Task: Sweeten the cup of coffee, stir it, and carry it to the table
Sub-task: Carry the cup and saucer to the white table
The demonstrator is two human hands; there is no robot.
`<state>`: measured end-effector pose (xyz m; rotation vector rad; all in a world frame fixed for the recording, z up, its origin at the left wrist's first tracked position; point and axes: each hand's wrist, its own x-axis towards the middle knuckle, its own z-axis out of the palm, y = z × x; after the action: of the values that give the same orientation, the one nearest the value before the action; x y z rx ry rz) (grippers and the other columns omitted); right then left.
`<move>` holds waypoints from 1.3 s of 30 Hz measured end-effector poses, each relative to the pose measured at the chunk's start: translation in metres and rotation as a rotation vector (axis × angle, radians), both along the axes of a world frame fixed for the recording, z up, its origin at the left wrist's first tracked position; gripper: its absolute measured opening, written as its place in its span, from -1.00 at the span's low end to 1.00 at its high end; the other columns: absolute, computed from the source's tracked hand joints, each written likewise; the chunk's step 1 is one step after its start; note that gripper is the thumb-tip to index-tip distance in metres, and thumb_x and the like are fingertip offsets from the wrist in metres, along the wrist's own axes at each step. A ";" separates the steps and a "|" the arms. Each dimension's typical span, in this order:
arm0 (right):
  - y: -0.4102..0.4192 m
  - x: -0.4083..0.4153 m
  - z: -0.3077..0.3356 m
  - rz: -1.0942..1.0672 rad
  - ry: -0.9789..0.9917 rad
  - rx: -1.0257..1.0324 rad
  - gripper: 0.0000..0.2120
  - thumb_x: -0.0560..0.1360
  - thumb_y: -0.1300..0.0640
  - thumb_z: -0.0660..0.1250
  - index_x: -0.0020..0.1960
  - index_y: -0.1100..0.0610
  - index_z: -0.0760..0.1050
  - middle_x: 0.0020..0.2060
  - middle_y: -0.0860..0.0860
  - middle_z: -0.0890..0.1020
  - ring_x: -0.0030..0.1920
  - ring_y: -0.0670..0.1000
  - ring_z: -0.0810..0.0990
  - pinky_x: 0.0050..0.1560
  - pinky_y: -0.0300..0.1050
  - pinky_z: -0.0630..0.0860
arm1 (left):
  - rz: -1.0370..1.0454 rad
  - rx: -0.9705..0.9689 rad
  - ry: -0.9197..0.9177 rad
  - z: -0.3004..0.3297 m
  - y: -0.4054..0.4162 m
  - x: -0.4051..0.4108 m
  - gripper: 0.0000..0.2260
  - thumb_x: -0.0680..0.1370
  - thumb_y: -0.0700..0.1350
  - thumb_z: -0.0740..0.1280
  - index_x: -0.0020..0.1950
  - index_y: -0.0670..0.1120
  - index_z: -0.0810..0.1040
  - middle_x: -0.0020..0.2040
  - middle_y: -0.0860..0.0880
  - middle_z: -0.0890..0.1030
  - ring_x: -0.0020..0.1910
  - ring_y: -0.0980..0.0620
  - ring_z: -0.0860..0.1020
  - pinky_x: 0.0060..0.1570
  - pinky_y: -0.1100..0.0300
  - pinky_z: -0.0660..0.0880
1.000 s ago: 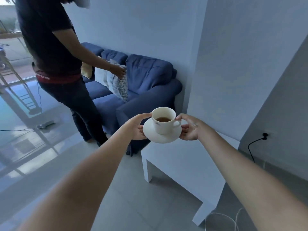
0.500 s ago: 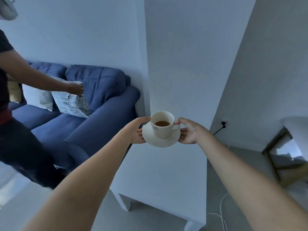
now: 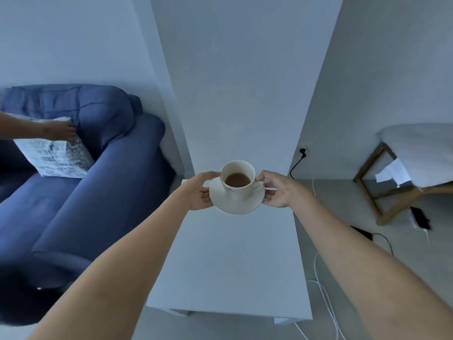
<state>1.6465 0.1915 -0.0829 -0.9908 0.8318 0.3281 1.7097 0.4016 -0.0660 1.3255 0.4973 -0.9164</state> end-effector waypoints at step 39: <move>-0.014 0.051 -0.288 -0.013 0.234 -0.004 -0.90 0.38 0.38 0.27 -0.20 0.20 0.47 -0.26 0.08 0.51 -0.21 0.03 0.51 0.07 -0.12 0.52 | -0.017 0.172 0.030 -0.310 -0.022 0.053 -0.70 0.42 -0.09 0.44 0.11 -0.15 0.55 -0.03 -0.06 0.59 0.00 -0.03 0.55 0.19 0.11 0.49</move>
<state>1.6974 0.1772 -0.3707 -0.9622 1.0508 0.4372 1.7628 0.3792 -0.3759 1.4753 0.5991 -0.9246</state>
